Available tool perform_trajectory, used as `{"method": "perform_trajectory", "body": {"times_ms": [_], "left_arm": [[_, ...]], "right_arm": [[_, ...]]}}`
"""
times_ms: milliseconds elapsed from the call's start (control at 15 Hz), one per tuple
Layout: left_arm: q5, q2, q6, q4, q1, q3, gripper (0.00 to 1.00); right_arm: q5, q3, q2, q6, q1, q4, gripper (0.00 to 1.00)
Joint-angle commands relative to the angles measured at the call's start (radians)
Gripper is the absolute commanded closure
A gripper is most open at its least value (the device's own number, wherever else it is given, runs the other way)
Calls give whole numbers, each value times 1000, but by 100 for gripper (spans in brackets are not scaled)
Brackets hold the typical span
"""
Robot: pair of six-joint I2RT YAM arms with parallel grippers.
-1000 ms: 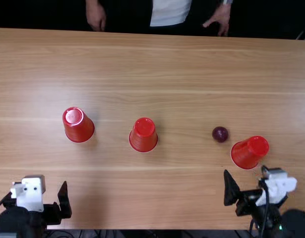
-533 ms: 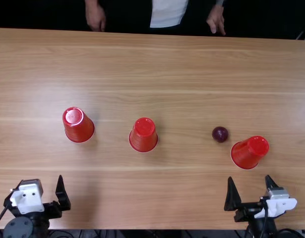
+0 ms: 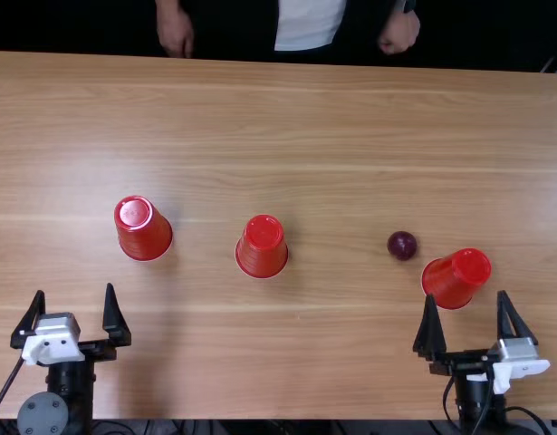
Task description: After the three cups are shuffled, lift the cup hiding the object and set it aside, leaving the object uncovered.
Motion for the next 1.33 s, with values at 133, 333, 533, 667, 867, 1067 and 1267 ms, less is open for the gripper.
{"method": "perform_trajectory", "body": {"times_ms": [133, 333, 533, 667, 867, 1067, 1267], "left_arm": [[12, -12, 7, 18, -2, -76, 0], [8, -12, 7, 14, -2, -76, 0], [6, -12, 3, 9, -2, -76, 0], [6, -12, -4, 7, -2, -76, 0], [6, -12, -4, 7, -2, -76, 0], [6, -12, -4, 7, -2, -76, 0], [6, -12, -4, 7, -2, -76, 0]], "right_arm": [[-2, -135, -6, 0, -10, 104, 0], [1, -196, -6, 4, -10, 94, 0], [3, -198, -6, 2, -10, 87, 0], [0, -198, -6, -3, -10, 85, 0], [-2, -198, -6, -5, -10, 85, 0], [-2, -198, -6, -5, -10, 85, 0], [-2, -198, -6, -5, -10, 85, 0]]}}
